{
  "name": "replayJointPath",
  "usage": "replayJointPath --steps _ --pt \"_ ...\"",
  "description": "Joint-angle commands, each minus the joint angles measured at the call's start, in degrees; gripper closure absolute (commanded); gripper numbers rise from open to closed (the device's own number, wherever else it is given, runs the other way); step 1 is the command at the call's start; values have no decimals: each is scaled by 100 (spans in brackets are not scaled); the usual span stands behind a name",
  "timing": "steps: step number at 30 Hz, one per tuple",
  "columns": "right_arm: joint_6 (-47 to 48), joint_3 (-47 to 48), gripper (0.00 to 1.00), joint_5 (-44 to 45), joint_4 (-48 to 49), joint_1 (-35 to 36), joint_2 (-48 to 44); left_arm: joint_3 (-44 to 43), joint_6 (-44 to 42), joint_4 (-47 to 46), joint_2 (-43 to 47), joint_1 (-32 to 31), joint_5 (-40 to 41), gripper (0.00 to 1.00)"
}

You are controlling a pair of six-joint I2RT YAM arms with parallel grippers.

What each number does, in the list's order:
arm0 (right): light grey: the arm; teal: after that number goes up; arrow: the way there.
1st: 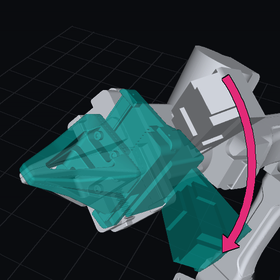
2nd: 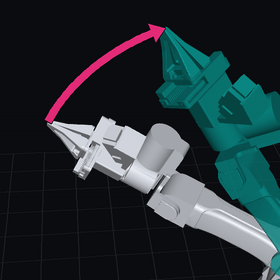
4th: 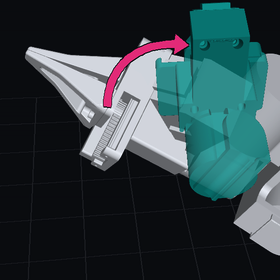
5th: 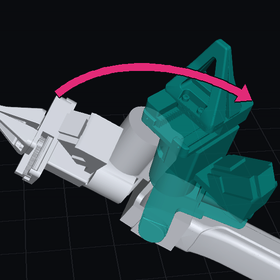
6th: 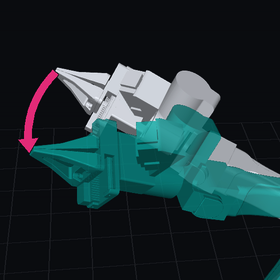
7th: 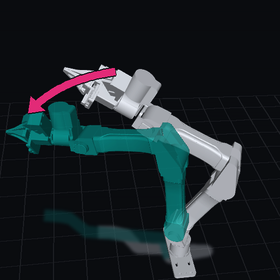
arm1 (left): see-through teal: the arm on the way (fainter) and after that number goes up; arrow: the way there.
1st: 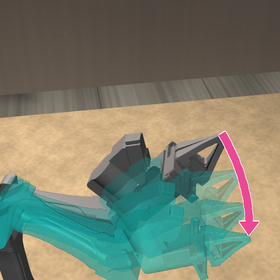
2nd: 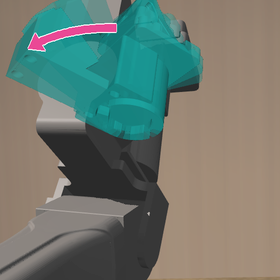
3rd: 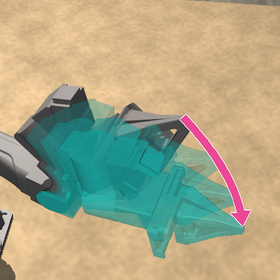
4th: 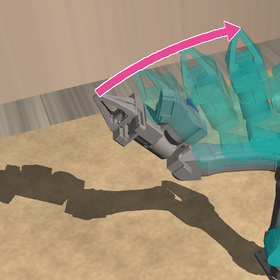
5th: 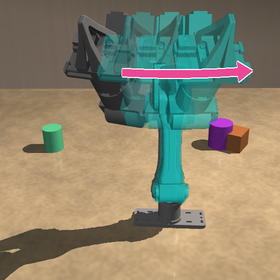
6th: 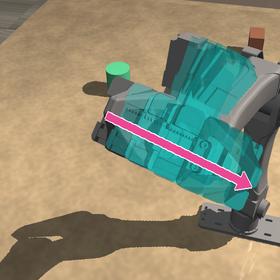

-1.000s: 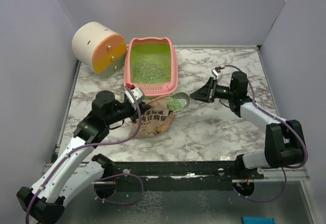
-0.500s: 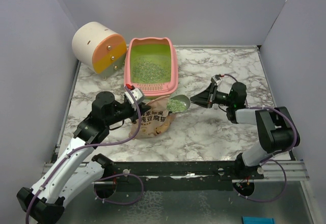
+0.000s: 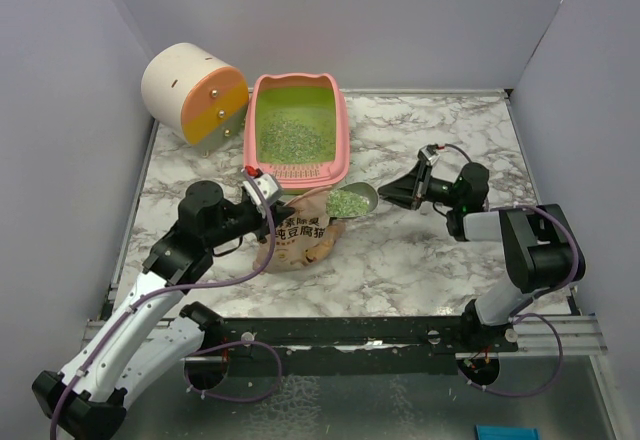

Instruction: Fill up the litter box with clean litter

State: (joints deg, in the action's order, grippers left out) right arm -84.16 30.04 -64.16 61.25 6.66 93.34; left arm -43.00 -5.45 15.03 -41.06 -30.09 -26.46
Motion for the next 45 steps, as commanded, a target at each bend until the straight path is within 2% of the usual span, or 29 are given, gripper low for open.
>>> replayJointPath --steps 1,6,25,35,45 --pt "-189 206 99 -182 386 -151 30 -77 66 -797 261 16 84 96" --pt "-9 401 99 -230 -32 -272 -74 -22 75 -715 362 20 142 96" --pt "-329 1396 99 -8 -239 -419 111 63 117 -835 339 20 117 96" --pt "-272 2568 99 289 -841 -411 720 97 189 -922 437 20 29 96" --pt "123 4270 99 680 -1838 -88 1680 134 290 -1144 359 20 -173 96"
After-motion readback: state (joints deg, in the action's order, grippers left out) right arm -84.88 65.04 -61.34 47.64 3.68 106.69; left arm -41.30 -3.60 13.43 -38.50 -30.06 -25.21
